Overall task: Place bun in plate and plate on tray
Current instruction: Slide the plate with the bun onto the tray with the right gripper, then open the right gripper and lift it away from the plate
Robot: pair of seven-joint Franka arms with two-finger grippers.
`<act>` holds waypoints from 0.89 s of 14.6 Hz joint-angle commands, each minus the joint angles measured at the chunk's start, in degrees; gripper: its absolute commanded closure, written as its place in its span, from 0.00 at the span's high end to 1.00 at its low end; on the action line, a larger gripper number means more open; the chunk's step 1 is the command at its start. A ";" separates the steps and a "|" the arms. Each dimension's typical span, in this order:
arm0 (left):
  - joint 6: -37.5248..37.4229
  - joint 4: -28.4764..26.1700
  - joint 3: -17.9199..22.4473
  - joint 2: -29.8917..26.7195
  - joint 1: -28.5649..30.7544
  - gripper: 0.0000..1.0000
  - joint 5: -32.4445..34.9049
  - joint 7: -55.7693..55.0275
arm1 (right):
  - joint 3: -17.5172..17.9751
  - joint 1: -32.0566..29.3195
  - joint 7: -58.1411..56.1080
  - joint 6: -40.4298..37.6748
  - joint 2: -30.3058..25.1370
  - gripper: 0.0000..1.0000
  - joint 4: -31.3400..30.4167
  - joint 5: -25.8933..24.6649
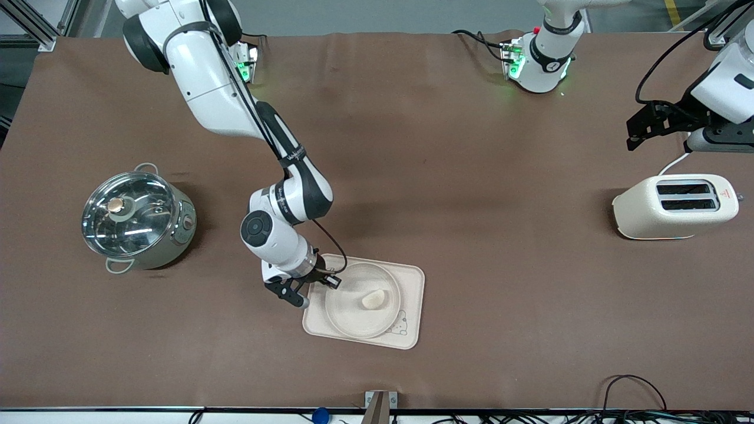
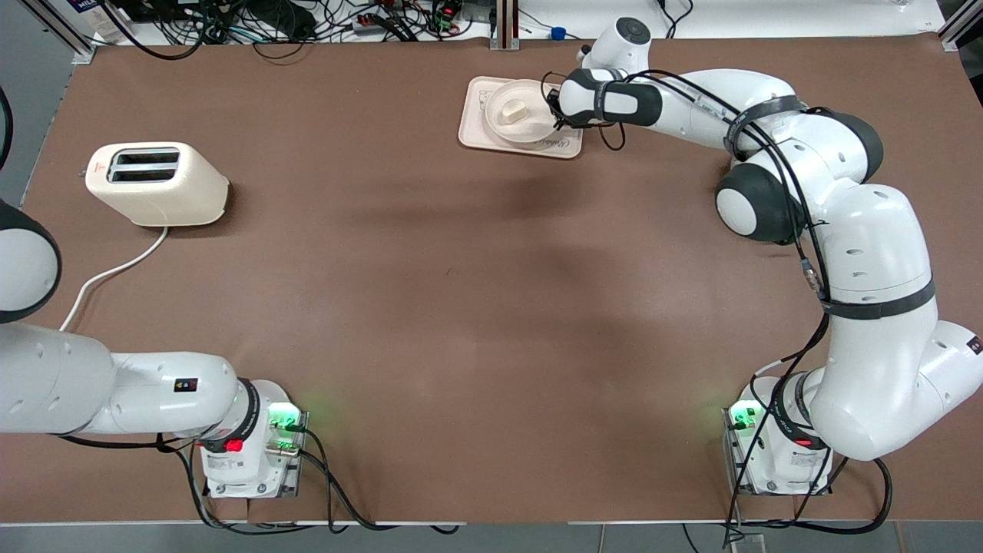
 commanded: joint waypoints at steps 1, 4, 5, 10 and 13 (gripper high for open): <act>-0.68 -1.04 -0.20 -1.70 0.44 1.00 -1.14 1.12 | 0.21 0.04 -1.98 1.61 -3.45 0.00 -5.93 1.11; -0.77 -1.12 -0.20 -1.79 0.45 1.00 -1.14 1.12 | 0.21 0.13 -2.78 4.52 -3.27 0.46 -7.44 1.20; -0.77 -1.12 -0.20 -1.79 0.44 1.00 -1.14 1.12 | 0.21 0.22 -2.86 4.52 -3.27 0.49 -7.52 1.11; -0.68 -1.04 -0.11 -1.70 0.53 1.00 -1.14 1.12 | 0.12 0.66 -3.39 4.35 -5.02 0.56 -7.26 0.94; -0.68 -1.04 -0.11 -1.61 0.53 1.00 -1.14 0.95 | -0.06 0.13 -4.09 2.34 -8.01 0.57 -7.52 0.67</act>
